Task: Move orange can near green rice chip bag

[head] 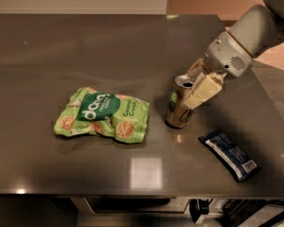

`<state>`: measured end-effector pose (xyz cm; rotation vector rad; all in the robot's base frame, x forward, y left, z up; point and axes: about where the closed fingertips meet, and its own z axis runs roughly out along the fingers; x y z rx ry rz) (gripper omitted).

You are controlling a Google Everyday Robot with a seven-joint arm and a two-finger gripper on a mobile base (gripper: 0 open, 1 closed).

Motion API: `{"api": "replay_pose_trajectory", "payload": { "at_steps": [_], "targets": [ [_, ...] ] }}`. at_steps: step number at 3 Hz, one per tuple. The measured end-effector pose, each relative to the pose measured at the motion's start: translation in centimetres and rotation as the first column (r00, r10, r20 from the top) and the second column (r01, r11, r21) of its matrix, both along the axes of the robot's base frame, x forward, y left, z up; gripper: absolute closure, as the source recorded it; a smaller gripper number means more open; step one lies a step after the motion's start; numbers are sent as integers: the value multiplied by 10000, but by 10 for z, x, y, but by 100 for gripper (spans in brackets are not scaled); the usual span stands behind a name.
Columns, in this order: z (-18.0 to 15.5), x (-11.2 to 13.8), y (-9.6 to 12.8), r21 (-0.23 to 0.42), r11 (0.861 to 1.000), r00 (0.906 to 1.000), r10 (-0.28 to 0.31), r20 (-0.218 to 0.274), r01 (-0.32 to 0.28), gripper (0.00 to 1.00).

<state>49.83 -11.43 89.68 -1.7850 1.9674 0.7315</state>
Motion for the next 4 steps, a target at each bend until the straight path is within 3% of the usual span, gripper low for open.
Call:
{"api": "replay_pose_trajectory", "payload": {
  "at_steps": [1,4],
  "targets": [
    [-3,-12,20,-45,9981,9980,621,105,-620,100],
    [-7,-21,40,1,9944,9938,1060,332,-1061,35]
  ]
}}
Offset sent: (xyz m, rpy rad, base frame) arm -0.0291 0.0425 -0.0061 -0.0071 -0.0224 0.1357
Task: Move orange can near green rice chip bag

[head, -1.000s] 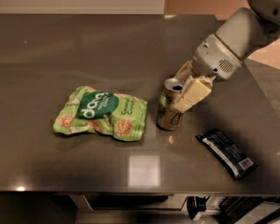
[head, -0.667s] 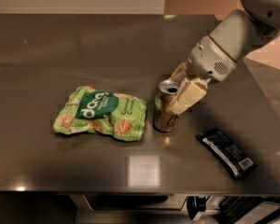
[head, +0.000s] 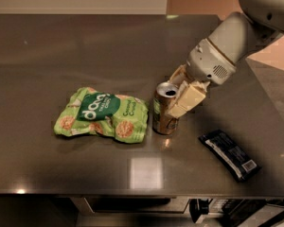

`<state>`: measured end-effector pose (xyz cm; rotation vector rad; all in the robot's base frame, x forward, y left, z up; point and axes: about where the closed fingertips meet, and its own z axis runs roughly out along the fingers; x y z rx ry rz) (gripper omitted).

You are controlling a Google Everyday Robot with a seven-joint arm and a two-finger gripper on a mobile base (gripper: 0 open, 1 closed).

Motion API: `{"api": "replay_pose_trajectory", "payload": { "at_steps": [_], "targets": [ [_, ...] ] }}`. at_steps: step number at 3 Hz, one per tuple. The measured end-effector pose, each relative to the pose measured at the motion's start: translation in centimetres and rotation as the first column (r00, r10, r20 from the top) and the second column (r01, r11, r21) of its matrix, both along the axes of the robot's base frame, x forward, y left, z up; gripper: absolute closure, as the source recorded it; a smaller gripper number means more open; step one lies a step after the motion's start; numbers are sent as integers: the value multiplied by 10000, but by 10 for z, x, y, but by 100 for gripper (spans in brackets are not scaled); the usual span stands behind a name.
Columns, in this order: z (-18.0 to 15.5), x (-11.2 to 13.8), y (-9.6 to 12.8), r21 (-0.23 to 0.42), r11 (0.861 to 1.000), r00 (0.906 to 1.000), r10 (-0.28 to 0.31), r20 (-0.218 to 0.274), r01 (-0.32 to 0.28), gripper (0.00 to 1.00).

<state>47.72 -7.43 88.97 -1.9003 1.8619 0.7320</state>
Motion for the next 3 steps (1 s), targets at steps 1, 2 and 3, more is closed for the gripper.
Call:
{"api": "replay_pose_trajectory", "payload": {
  "at_steps": [1,2,3],
  "targets": [
    [0,1,2,16,10000,10000,-7,36,6,11],
    [0,2,3,29,10000,10000,-10,66,10,0],
    [0,2,3,29,10000,10000,-11,66,10,0]
  ]
}}
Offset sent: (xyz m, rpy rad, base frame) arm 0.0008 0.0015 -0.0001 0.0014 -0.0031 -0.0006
